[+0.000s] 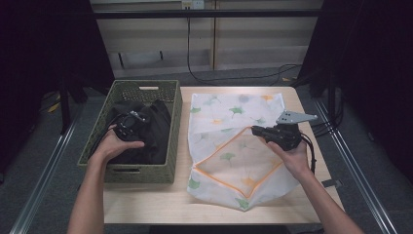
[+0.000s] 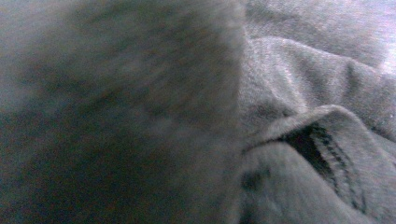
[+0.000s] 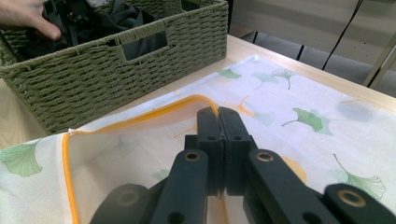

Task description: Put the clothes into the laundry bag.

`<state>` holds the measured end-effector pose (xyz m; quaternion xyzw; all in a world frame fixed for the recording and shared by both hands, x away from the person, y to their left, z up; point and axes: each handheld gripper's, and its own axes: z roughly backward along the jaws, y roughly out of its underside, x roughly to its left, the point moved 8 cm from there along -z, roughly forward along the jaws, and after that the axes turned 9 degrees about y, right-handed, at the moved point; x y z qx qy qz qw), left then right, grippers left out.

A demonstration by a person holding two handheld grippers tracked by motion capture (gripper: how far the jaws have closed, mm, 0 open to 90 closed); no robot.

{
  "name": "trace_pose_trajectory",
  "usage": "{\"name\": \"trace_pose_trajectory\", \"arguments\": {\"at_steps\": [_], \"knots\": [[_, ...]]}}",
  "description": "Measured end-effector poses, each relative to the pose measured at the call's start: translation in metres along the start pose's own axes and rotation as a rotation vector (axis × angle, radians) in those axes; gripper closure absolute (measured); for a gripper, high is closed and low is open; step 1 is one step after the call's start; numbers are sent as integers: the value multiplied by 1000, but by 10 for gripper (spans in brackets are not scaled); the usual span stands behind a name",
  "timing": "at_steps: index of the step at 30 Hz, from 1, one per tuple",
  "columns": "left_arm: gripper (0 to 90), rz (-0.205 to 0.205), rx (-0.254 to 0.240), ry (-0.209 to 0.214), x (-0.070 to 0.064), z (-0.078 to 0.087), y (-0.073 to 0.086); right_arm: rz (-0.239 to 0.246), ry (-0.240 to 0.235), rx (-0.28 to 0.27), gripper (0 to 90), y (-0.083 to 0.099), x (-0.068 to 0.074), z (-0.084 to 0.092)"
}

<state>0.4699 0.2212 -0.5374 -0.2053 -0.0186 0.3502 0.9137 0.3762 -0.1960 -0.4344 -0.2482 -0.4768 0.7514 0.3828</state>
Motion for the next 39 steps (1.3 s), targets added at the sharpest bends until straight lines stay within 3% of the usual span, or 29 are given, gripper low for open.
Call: {"name": "trace_pose_trajectory", "arguments": {"at_steps": [1, 2, 8, 11, 12, 14, 17, 20, 24, 26, 28, 30, 31, 32, 35, 37, 39], "knots": [[0, 0, 0, 0, 0, 0, 0, 0, 0, 0, 886, 0, 0, 0], [0, -14, 9, -33, -1, -2, 0, 1, 1, 0, 885, -1, 0, 0], [0, -50, 25, -60, -1, -4, 1, 0, -1, 3, 885, 0, 0, -1], [0, -68, 106, -102, -2, -7, 0, -3, -1, 2, 885, 0, 0, -2], [26, -54, 158, -124, -2, -7, -2, 0, 1, 3, 885, 0, 0, -1], [43, -52, 180, -135, -3, -7, -4, 1, 0, 2, 885, 0, 0, -1], [130, -33, 218, -148, -2, -4, -7, -1, 0, 1, 885, 0, -1, -1], [272, -18, 188, -167, 2, 0, -9, 0, 0, 0, 885, 0, -1, 0], [363, -16, 217, -202, 2, 3, -11, -3, 0, -2, 885, -1, -2, 0], [472, -15, 188, -224, 3, 7, -13, -3, 2, 0, 885, 0, -3, 0], [502, 16, 161, -220, 4, 10, -12, -1, 3, -2, 885, -1, -3, 0], [505, 3, 155, -221, 5, 11, -12, -4, 3, -3, 885, -1, -4, 0], [520, 3, 137, -213, 5, 12, -13, -10, 7, -2, 885, 0, -5, 0], [529, 29, 95, -202, 5, 15, -13, -10, 11, -1, 885, 0, -6, 0], [552, 47, 56, -182, 5, 21, -12, -13, 13, 1, 885, 1, -6, 0], [556, 75, -11, -159, 5, 25, -13, -12, 15, -1, 885, 0, -7, 0], [566, 78, -35, -143, 7, 33, -13, -17, 18, -2, 885, 0, -8, 1]]}}
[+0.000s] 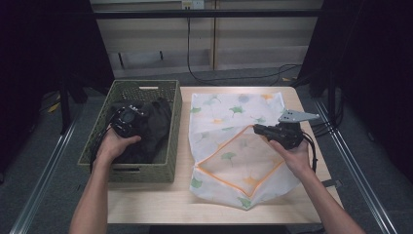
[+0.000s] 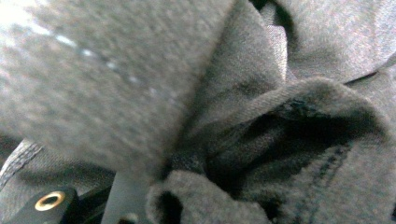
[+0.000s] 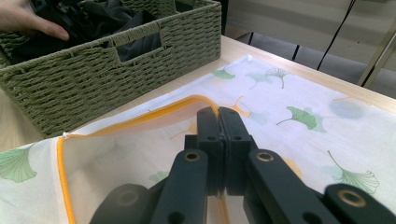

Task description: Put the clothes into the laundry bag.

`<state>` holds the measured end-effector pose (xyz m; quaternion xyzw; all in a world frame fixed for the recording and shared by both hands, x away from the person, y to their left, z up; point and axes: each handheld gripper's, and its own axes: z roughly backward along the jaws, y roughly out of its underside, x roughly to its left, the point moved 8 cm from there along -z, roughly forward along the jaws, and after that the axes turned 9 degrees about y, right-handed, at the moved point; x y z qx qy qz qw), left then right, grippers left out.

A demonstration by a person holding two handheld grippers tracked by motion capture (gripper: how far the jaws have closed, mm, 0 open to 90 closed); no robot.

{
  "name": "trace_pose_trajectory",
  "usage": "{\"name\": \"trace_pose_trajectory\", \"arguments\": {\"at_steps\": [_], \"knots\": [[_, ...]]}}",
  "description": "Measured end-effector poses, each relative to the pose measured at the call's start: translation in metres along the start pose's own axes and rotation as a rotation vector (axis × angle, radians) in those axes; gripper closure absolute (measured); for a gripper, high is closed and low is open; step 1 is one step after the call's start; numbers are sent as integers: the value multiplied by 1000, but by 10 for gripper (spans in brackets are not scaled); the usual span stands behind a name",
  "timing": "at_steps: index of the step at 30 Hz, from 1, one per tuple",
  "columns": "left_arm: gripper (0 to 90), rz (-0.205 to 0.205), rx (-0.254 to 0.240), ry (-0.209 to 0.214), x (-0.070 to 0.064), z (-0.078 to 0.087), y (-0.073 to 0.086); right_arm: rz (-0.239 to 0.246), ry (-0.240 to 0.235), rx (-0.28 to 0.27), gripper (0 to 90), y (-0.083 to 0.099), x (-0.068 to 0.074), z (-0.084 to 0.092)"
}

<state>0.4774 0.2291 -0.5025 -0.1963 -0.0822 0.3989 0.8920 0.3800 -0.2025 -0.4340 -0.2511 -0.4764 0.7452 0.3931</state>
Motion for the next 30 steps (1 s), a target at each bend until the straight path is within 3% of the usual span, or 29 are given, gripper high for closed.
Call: {"name": "trace_pose_trajectory", "arguments": {"at_steps": [4, 5, 6, 7, 8, 10, 11, 12, 13, 14, 15, 16, 17, 18, 19, 20, 21, 22, 23, 24, 25, 27, 30], "knots": [[568, 30, -71, 22, -1, 9, -4, -3, 5, 3, 885, 0, -1, 0], [570, 41, -112, 26, -1, 14, -6, -4, 7, 1, 886, 0, -1, 0], [572, 41, -112, 26, -1, 14, -6, -4, 7, 1, 886, 0, -1, 0], [575, 48, -152, 33, 0, 20, -7, -7, 6, 0, 885, 0, 0, 0], [583, 48, -152, 33, 0, 20, -7, -7, 6, 0, 885, 0, 0, 0], [608, 75, -225, 37, 1, 28, -9, -6, 6, 0, 886, -1, 0, 0], [721, 102, -307, 58, 4, 44, -12, -6, 3, 1, 885, 0, 0, 0], [719, 102, -307, 58, 4, 44, -12, -6, 3, 1, 885, 0, 0, 0], [719, 84, -300, 62, 4, 48, -11, -5, 4, -1, 886, 0, -1, 0], [722, 74, -286, 30, 5, 50, -10, -9, 3, 1, 886, 0, 0, 0], [721, 74, -286, 30, 5, 50, -10, -5, 4, 2, 886, 0, 0, 0], [721, 74, -283, 55, 5, 51, -9, -5, 4, 2, 886, 0, 0, 0], [711, 58, -238, 93, 2, 45, -6, -5, 2, -1, 886, -1, 1, 0], [688, 58, -238, 93, 2, 45, -6, -5, 2, -1, 886, -1, 1, 0], [688, 29, -197, 107, -1, 41, -5, -4, 1, -1, 885, -1, 1, 0], [645, 11, -180, 101, -2, 38, -5, -4, 5, -1, 886, -1, 1, 1], [478, 10, -150, 122, -4, 31, -6, -5, 1, -1, 885, -1, 1, 0], [366, 3, -117, 121, -5, 29, -5, -6, 1, 0, 885, -1, 1, 0], [243, 3, -117, 121, -5, 29, -5, -5, 2, -1, 885, -1, 0, 0], [243, -1, -88, 118, -6, 24, -5, -5, 2, -1, 885, -1, 0, 0], [131, 4, -48, 117, -7, 20, -3, -7, 1, 0, 885, 0, 0, 0], [59, -1, 9, 99, -4, 8, 0, -6, 0, 2, 885, 0, 0, 0], [1, 3, 39, 84, 3, -4, 3, -4, -1, 0, 885, 0, 1, 0]]}}
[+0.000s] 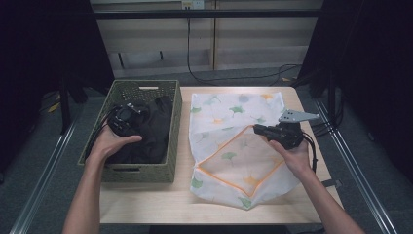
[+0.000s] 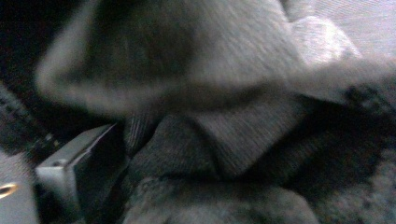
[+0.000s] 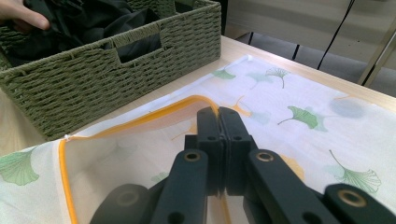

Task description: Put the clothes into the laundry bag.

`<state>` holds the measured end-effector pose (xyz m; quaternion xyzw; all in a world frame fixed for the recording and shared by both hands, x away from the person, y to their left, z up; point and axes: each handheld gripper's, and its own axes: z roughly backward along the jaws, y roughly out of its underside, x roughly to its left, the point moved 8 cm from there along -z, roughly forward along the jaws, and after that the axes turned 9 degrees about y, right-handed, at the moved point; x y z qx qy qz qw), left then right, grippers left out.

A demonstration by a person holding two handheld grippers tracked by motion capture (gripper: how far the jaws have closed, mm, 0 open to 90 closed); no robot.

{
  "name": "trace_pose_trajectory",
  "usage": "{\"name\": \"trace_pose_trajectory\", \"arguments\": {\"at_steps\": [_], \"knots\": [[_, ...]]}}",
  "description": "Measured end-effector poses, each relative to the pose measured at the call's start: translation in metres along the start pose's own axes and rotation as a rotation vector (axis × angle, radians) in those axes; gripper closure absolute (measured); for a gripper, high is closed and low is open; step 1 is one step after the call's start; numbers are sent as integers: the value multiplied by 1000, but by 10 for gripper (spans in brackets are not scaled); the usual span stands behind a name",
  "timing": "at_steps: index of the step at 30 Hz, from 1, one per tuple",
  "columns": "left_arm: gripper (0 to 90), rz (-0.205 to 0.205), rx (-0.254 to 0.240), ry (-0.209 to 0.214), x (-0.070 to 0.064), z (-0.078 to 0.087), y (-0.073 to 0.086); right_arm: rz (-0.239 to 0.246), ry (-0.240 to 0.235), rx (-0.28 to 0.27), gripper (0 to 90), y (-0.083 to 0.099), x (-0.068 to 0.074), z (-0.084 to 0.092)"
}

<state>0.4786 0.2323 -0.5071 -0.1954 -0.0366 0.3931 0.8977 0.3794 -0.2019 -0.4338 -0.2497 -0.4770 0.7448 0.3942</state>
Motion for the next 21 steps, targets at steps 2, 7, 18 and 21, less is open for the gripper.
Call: {"name": "trace_pose_trajectory", "arguments": {"at_steps": [2, 7, 18, 21], "knots": [[0, -8, 8, -15, 2, -4, 2, 0, -1, 0, 885, 0, 0, 0], [0, -18, 40, 34, -2, -20, 8, -1, -9, 4, 885, 1, 0, -1], [99, -21, 168, -22, -3, -34, 8, 5, -12, 14, 885, 3, 3, -4], [282, -20, 184, -97, 0, -26, 5, 4, -11, 15, 885, 3, 3, -4]]}}
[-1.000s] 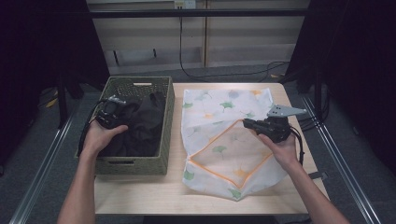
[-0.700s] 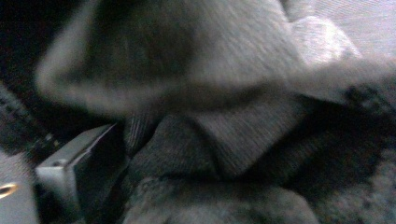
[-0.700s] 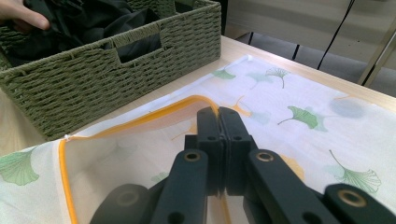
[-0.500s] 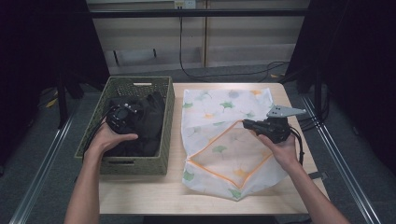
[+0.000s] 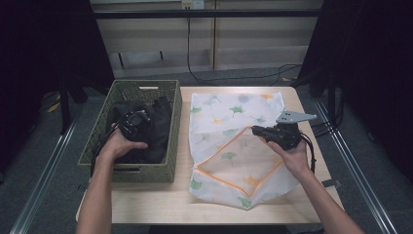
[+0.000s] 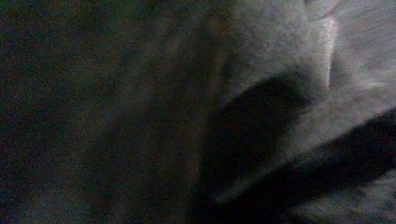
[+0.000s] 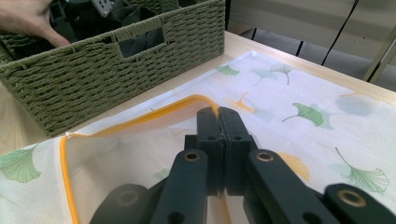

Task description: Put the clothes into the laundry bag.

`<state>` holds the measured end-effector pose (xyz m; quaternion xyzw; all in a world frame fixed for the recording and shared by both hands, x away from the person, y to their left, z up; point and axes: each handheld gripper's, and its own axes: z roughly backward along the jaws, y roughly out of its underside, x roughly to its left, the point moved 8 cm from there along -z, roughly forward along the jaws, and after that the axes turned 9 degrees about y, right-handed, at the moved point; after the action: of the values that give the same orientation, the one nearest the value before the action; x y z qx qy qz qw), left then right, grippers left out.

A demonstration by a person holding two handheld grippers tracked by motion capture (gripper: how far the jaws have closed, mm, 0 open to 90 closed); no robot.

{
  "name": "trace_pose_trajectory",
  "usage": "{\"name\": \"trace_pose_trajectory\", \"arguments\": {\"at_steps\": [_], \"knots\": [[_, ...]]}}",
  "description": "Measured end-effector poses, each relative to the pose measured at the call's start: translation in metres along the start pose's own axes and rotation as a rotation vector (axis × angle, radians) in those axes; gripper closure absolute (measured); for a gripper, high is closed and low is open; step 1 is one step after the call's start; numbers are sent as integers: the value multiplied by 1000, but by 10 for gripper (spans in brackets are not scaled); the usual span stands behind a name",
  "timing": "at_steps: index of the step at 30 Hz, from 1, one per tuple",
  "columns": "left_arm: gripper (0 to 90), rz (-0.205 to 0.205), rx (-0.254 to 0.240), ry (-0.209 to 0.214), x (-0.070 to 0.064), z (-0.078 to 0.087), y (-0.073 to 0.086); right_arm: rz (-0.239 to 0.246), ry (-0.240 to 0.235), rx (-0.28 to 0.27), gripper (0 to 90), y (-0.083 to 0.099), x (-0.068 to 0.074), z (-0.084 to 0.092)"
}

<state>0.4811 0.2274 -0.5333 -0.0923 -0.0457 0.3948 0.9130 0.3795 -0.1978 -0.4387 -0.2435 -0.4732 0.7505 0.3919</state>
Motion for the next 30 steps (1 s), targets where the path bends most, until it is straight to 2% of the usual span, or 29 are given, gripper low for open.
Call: {"name": "trace_pose_trajectory", "arguments": {"at_steps": [2, 5, 6, 7, 9, 12, 13, 17, 18, 20, 21, 23, 27, 29, 30], "knots": [[402, -8, -5, -34, 1, 2, 0, 5, 1, 0, 884, 0, 0, 1], [516, -27, -17, -92, 0, 6, -1, 3, 1, -3, 884, -1, 0, 1], [556, -25, -20, -101, 0, 8, -2, 1, 2, -4, 884, -1, -1, 2], [570, -10, -33, -92, 0, 9, -2, 3, 2, -5, 884, -1, -1, 2], [584, -6, -69, -94, 1, 14, -4, -2, 5, -8, 884, -2, -2, 3], [597, 40, -151, -66, 4, 24, -6, -2, 5, -6, 884, -1, -3, 3], [598, 60, -192, -56, 6, 29, -6, -3, 8, -7, 884, -1, -4, 2], [600, 71, -296, -33, 7, 43, -6, 0, 9, -5, 885, -1, -4, 2], [601, 78, -335, -34, 8, 47, -6, -2, 9, -7, 884, -2, -4, 3], [600, 104, -404, 3, 8, 54, -4, -4, 7, -9, 885, -2, -3, 3], [599, 114, -433, -2, 11, 59, -3, -7, 10, -8, 885, -2, -4, 4], [600, 134, -490, 26, 13, 66, -2, -9, 10, -10, 885, -3, -4, 4], [601, 160, -579, 30, 16, 82, 2, -11, 11, -9, 885, -2, -5, 4], [602, 178, -637, 35, 17, 90, 3, -11, 12, -10, 885, -2, -5, 4], [601, 190, -673, 23, 18, 94, 3, -11, 11, -10, 885, -2, -5, 4]]}}
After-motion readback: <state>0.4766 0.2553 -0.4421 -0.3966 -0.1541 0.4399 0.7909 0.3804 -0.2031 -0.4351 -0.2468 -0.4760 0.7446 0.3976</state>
